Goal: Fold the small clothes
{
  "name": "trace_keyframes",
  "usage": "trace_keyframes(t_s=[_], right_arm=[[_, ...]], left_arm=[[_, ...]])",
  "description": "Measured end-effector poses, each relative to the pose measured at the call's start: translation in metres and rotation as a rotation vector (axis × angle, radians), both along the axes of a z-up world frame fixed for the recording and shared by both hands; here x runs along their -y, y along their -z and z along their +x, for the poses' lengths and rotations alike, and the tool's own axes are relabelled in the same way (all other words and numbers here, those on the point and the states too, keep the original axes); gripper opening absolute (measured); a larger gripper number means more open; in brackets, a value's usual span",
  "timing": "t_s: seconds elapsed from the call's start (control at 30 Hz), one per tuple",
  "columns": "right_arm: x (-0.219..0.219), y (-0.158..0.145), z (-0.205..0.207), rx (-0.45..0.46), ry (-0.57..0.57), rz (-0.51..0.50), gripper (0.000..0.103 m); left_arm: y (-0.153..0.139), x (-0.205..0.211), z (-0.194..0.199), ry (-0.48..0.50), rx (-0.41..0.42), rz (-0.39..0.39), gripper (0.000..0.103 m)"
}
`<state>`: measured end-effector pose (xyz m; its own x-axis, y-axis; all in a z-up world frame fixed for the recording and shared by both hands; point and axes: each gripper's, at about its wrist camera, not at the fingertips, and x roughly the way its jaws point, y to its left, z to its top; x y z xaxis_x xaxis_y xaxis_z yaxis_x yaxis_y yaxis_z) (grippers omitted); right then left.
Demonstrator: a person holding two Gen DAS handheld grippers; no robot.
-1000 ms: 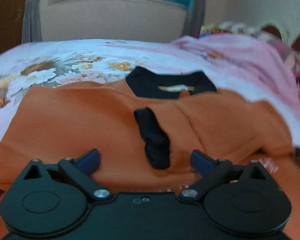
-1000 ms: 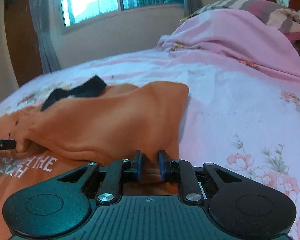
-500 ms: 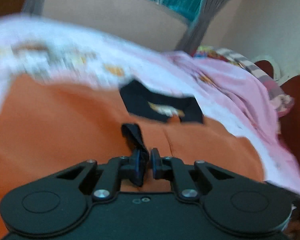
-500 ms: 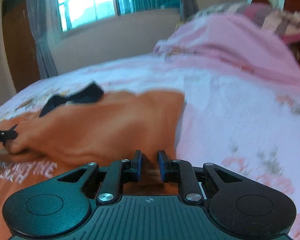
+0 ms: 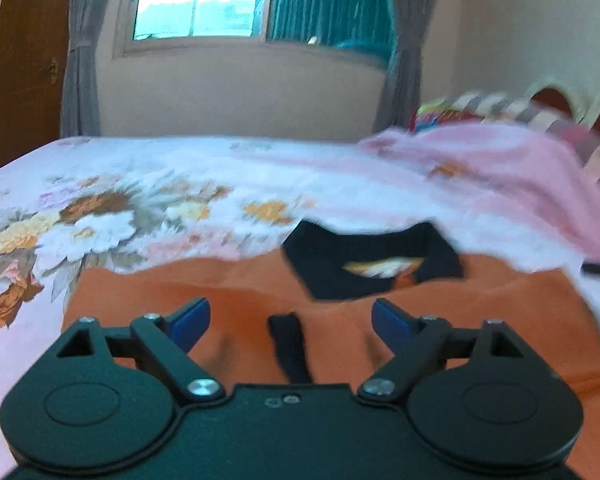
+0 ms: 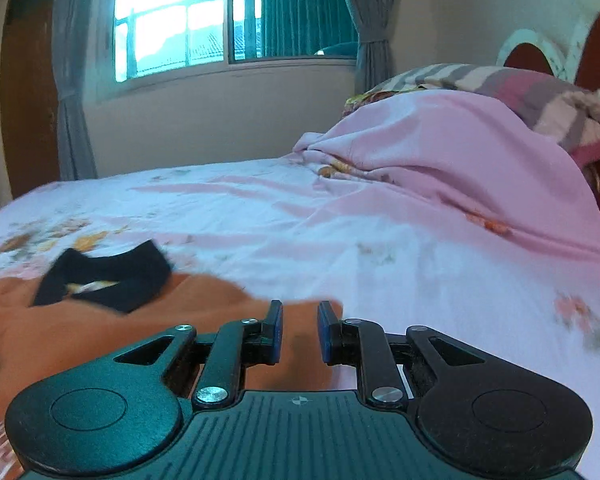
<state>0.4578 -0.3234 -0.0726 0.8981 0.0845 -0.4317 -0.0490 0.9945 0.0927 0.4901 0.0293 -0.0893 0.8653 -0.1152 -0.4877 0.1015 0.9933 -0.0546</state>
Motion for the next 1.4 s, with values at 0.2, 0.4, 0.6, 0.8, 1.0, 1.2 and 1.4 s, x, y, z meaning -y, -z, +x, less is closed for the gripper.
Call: trace_keyframes(t_s=[0.2,0.4,0.6,0.8,1.0,1.2,1.4], right_arm=[[0.021,0.029,0.039,-0.207,0.037,-0.04,0.024],[-0.005,0.024,-0.049,-0.062,-0.162,-0.022,0.06],[0.001,0.026,-0.052,-0.17,-0.091,0.021,0.068],[0.034,0.004,-0.149,-0.134,-0.129,0.09,0.068],[0.051,0.004,-0.241,-0.219,-0.176,0.185,0.038],[0.047,0.006,-0.296,-0.301,-0.174,0.304,0.038],[0.07,0.013,-0.309,-0.391,-0.131,0.494,0.038]], left_arm=[[0.008,-0.019,0.002,-0.026,-0.061,-0.051,0.086],[0.03,-0.003,-0.022,0.051,-0.089,0.032,0.091],[0.004,-0.017,-0.04,0.04,-0.108,0.047,0.091],[-0.008,-0.079,-0.152,0.036,-0.064,0.105,0.091],[0.008,-0.156,-0.244,0.1,-0.227,-0.034,0.042],[0.023,-0.184,-0.264,0.223,-0.378,-0.399,0.036],[0.023,-0.182,-0.266,0.275,-0.444,-0.424,0.064]])
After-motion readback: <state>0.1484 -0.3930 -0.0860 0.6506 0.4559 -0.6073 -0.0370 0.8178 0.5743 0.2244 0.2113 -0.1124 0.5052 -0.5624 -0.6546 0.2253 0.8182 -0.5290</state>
